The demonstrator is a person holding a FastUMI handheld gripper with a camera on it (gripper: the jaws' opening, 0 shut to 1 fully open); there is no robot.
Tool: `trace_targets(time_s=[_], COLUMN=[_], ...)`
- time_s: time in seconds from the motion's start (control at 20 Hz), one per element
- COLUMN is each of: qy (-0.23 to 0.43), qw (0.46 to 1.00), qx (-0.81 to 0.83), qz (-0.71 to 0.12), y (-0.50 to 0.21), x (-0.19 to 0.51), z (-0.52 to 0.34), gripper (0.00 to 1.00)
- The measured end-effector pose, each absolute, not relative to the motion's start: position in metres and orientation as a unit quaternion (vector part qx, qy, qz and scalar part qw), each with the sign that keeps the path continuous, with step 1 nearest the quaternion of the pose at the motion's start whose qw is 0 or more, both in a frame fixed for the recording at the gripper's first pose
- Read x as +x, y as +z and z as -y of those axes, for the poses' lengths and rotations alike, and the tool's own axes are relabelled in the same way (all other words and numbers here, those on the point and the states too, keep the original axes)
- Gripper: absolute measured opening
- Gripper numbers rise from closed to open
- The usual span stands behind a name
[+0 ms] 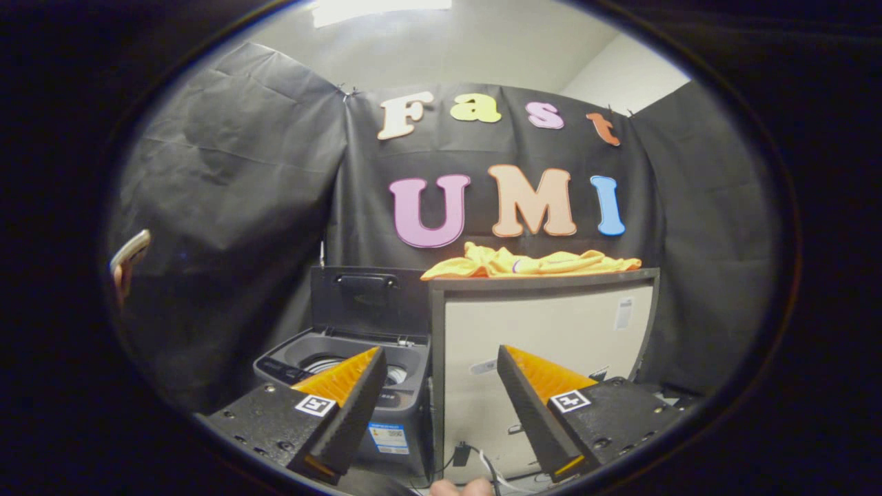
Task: Put the clothes into the washing machine and then close the washing machine lid.
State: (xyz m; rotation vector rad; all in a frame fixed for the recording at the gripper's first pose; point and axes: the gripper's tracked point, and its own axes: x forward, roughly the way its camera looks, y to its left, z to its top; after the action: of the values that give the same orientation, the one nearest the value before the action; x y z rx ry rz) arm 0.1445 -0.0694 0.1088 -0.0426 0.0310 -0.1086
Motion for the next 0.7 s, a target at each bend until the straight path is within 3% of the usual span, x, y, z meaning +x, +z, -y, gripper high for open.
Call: trace_targets(time_s=[0.7], qy=[-0.109], qw=[0.992], qx=[0.032], qz=[-0.056], y=[0.17], x=[0.264], z=[0.15], gripper=[0.95])
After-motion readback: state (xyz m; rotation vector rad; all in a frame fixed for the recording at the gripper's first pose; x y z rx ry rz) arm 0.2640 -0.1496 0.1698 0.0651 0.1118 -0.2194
